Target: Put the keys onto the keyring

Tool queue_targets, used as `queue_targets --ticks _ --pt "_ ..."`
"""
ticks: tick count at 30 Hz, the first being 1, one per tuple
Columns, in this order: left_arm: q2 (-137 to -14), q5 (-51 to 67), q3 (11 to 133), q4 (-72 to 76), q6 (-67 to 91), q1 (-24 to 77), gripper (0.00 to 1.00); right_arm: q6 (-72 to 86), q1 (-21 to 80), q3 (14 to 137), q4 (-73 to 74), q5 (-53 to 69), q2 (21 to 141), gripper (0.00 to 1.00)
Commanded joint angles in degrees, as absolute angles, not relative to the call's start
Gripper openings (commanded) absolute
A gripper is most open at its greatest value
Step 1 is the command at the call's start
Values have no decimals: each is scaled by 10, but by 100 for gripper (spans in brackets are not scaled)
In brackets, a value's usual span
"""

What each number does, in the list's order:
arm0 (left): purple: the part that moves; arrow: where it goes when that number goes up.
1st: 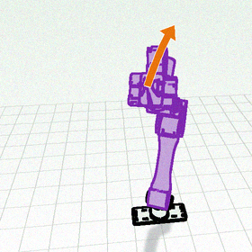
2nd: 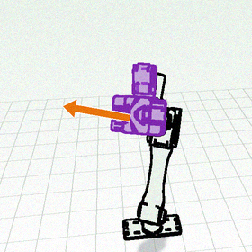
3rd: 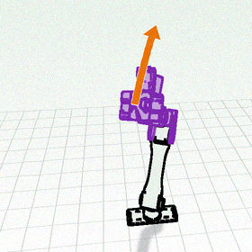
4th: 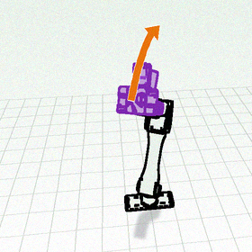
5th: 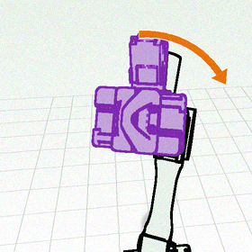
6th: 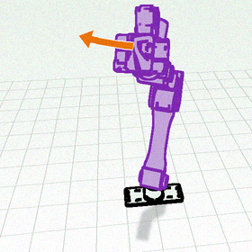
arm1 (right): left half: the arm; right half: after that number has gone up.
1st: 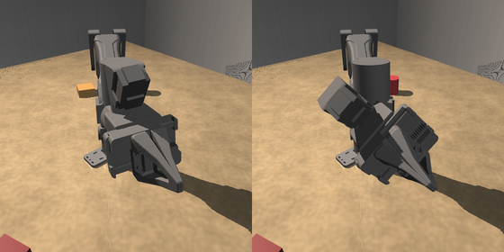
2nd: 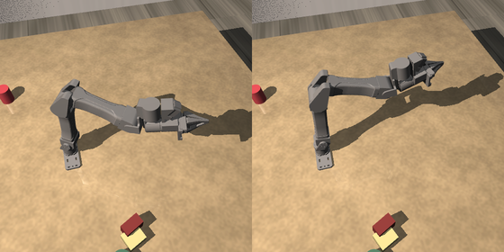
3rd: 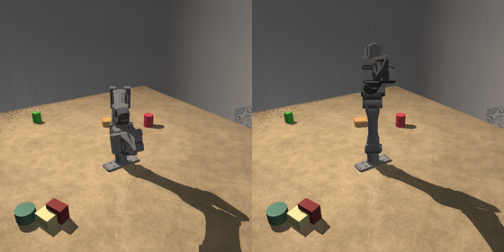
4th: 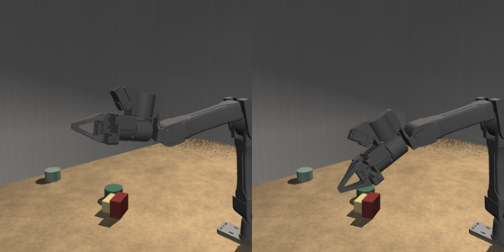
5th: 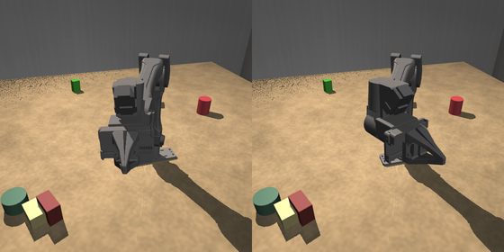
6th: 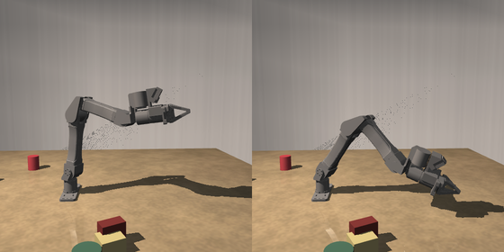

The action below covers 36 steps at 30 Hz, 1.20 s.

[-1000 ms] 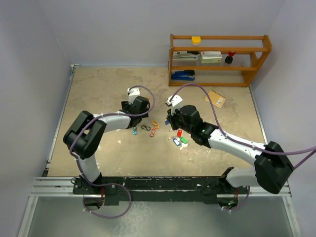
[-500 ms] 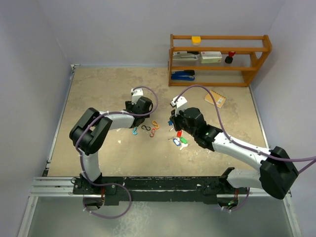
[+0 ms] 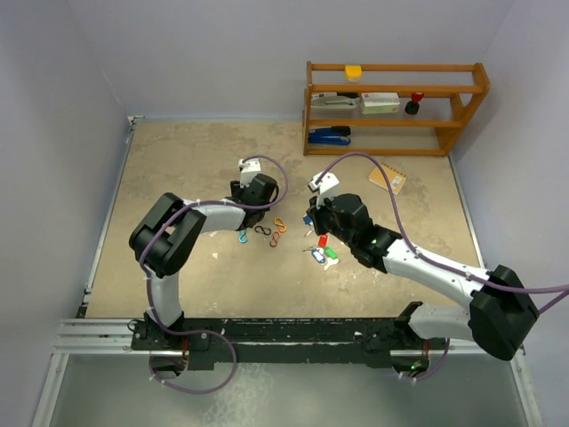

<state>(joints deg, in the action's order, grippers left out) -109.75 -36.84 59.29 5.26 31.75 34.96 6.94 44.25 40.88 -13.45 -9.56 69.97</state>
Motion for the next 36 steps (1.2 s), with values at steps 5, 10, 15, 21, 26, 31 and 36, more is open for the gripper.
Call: queue_targets --ticks 5,10,15,21,26,31,36 --pt "-1104 -387 602 56 302 351 54 74 444 412 -156 -109 685 0" --pt "-1104 -388 601 58 302 351 51 75 444 409 -156 -109 683 0" --pt "-1106 -388 600 60 300 350 44 76 444 408 -156 -109 682 0" --pt "-1107 -385 600 61 297 351 14 76 444 406 -155 -110 679 0" --pt "-1097 -384 601 55 294 351 0 77 444 407 -154 -110 681 0" --pt "-1068 -383 598 45 292 351 0 80 444 410 -154 -107 693 0" --pt "-1009 -350 576 55 282 351 0 86 444 410 -156 -106 696 0"
